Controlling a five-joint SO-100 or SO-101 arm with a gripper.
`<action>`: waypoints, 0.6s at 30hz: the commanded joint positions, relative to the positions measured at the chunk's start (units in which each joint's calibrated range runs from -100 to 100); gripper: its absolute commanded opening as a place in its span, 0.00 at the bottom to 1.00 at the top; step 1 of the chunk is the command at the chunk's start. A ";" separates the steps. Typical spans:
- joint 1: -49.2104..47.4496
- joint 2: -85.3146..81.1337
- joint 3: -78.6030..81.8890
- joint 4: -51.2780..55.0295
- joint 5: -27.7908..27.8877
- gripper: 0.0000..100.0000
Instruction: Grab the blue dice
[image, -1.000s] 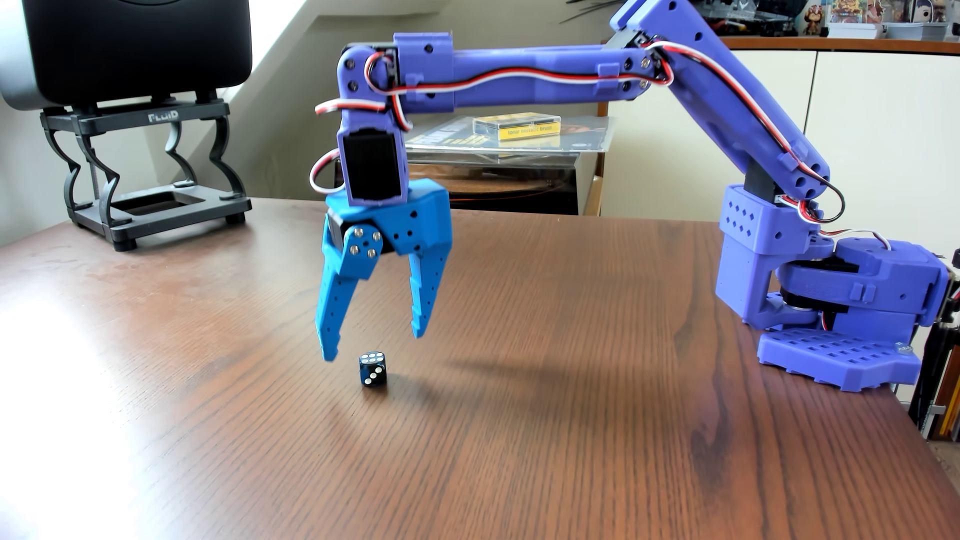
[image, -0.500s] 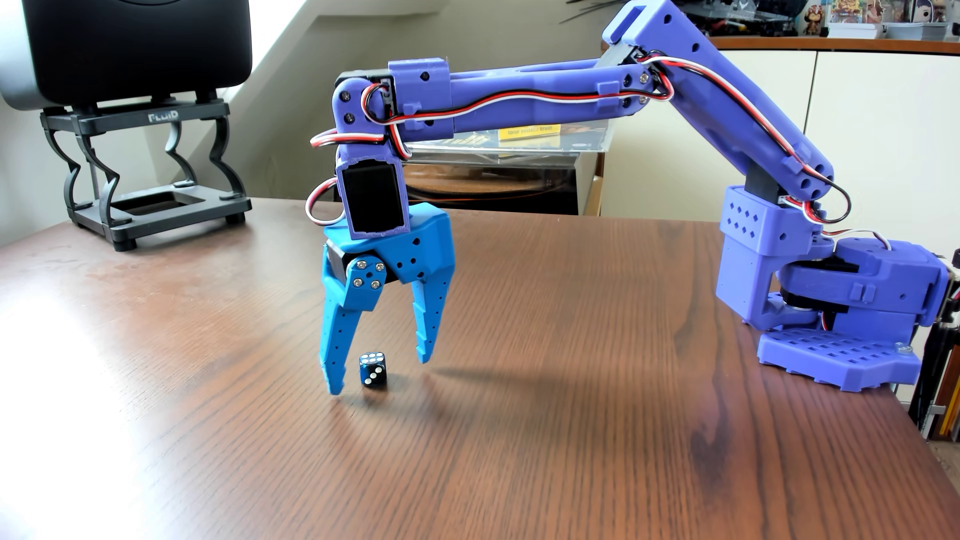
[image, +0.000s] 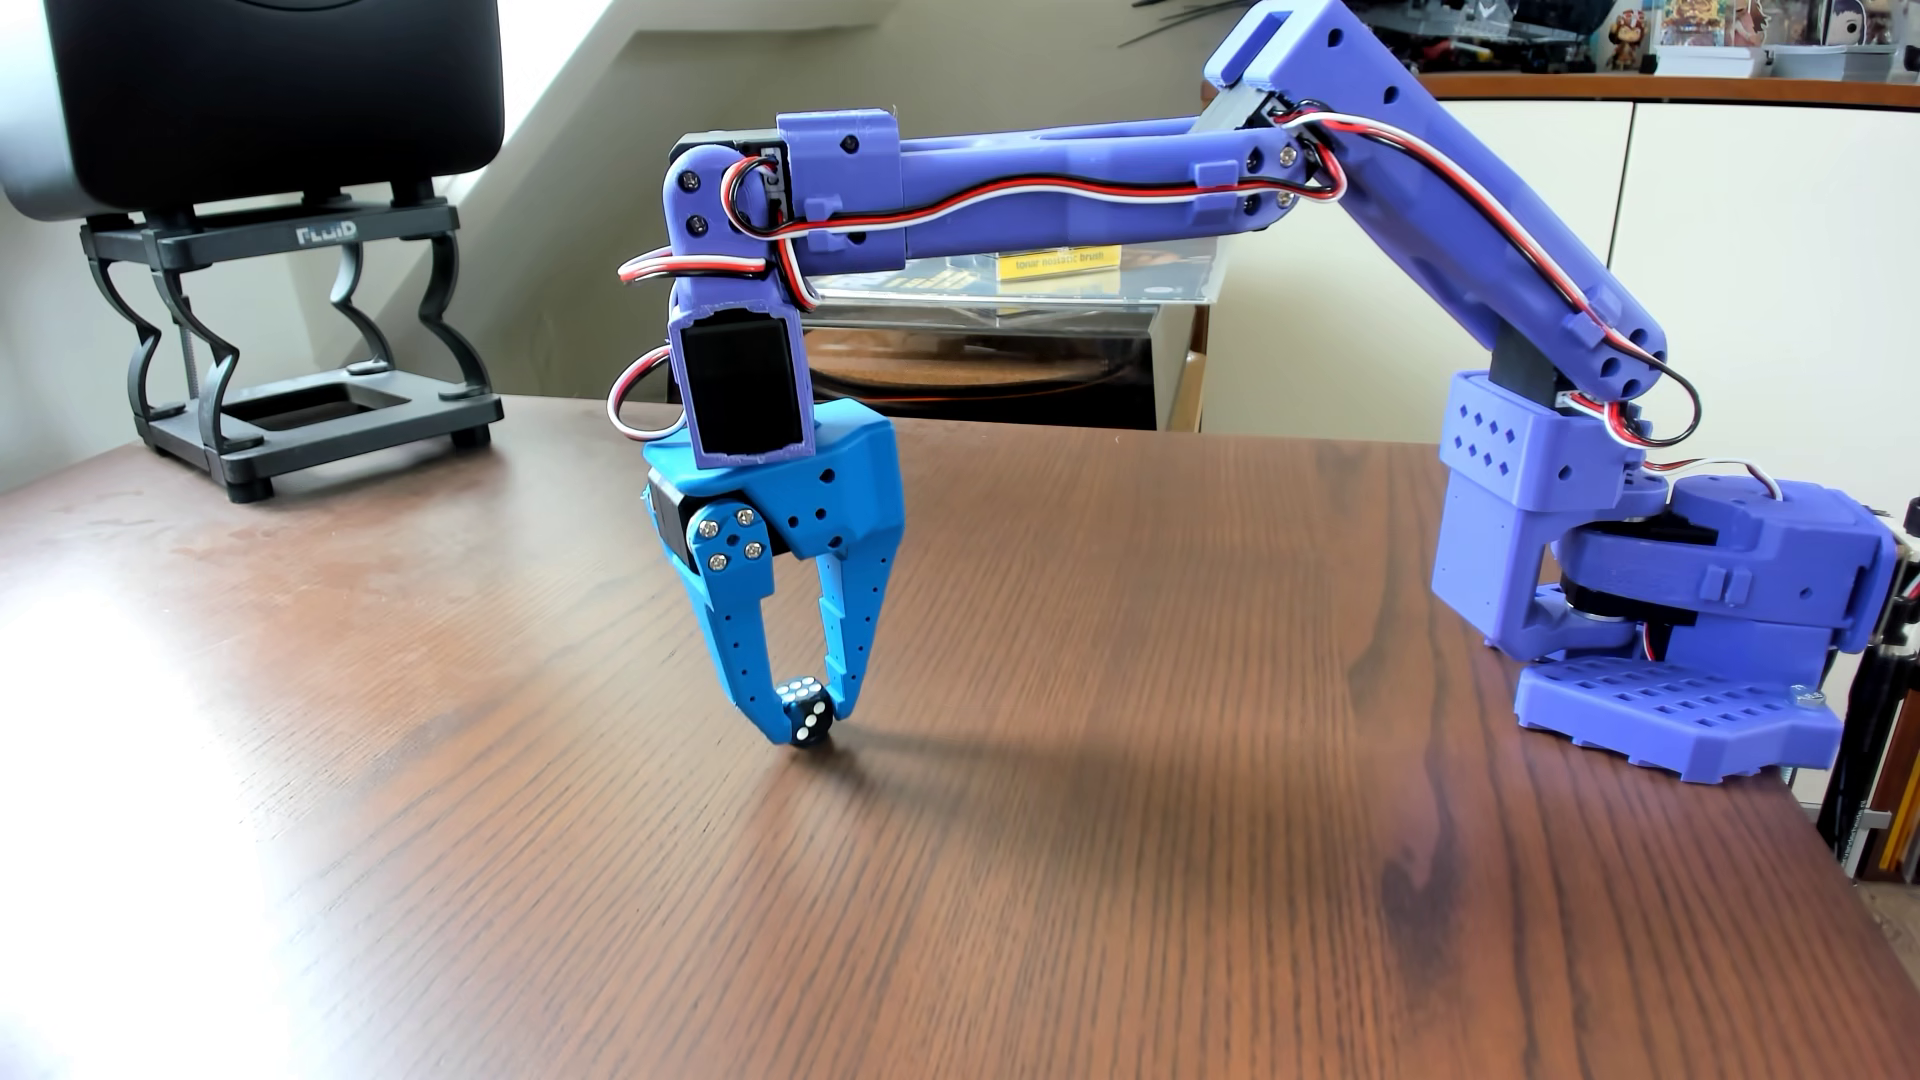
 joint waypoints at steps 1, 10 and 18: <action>1.15 -1.82 -4.35 0.10 0.20 0.04; 1.56 -6.17 -12.04 0.95 -3.11 0.04; 1.88 -27.52 -17.55 1.12 -11.68 0.02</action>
